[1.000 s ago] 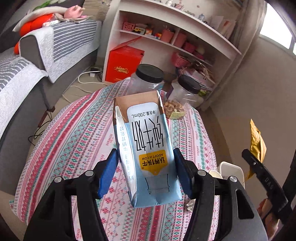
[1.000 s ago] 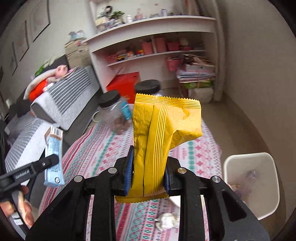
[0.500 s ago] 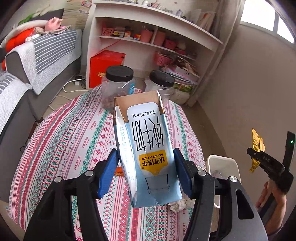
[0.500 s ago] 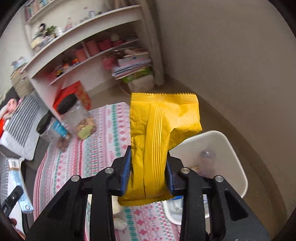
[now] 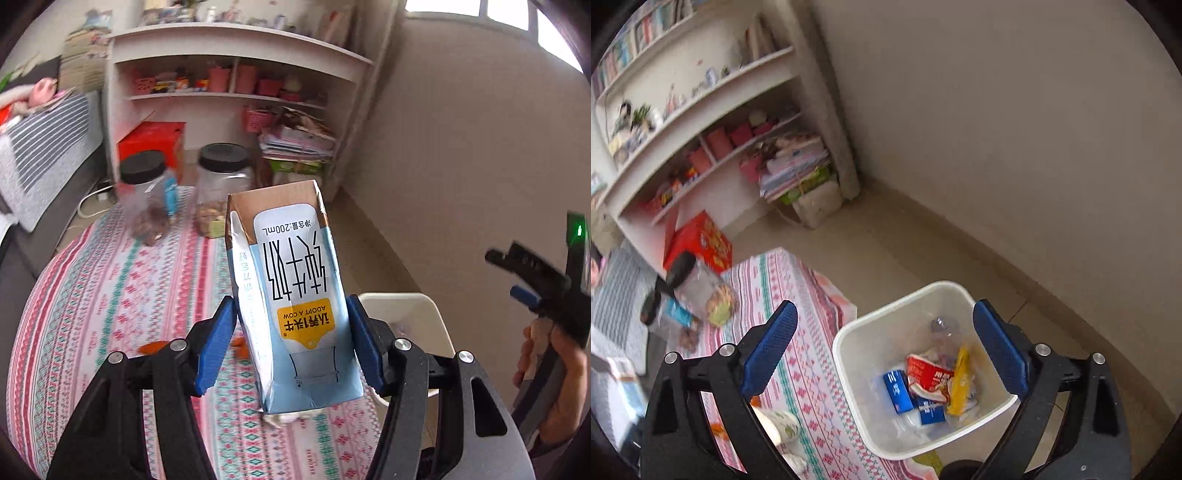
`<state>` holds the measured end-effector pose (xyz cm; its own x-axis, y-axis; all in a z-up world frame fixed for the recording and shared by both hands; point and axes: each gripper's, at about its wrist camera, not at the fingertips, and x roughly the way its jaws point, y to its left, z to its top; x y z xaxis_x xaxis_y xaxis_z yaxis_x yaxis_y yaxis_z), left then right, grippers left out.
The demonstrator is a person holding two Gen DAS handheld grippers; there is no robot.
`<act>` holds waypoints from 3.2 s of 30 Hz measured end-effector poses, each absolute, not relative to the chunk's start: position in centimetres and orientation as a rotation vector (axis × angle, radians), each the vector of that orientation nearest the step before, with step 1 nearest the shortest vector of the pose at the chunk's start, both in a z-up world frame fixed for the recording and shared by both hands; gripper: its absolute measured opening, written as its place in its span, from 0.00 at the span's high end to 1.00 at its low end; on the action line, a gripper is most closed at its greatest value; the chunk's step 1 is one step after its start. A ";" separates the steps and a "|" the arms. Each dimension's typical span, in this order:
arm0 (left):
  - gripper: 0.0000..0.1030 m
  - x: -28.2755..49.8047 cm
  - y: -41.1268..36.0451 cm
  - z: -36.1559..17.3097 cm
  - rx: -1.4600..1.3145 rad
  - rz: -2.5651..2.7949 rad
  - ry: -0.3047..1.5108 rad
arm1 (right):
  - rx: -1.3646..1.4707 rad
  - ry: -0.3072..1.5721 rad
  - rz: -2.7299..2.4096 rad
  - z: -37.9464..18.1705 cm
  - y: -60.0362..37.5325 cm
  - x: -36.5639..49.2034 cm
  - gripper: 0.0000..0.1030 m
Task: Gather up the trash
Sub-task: 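Drop the yellow bag into the bin with the right tool while the left tool drops the carton, then grasp an orange peel with the left tool while the right tool grasps the paper cup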
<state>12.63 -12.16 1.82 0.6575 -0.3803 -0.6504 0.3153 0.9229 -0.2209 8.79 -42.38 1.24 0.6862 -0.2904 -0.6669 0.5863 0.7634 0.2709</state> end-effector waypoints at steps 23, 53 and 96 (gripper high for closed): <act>0.31 13.9 -33.3 -1.9 0.006 -0.622 0.926 | 0.710 0.483 -0.587 3.2 -49.9 3.2 0.10; 0.22 18.6 -4.5 -8.2 -0.240 0.048 1.103 | 0.244 0.722 -0.354 2.4 -35.6 11.7 0.07; 0.78 15.7 7.2 -6.5 -0.472 -0.098 1.109 | -0.139 1.252 0.071 -11.3 -22.4 19.7 0.07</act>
<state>15.75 7.15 -6.48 0.4518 -0.3073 -0.8375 -0.1551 0.8974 -0.4130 19.69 -22.39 -11.27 0.3125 -0.0224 -0.9497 -0.1297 0.9894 -0.0660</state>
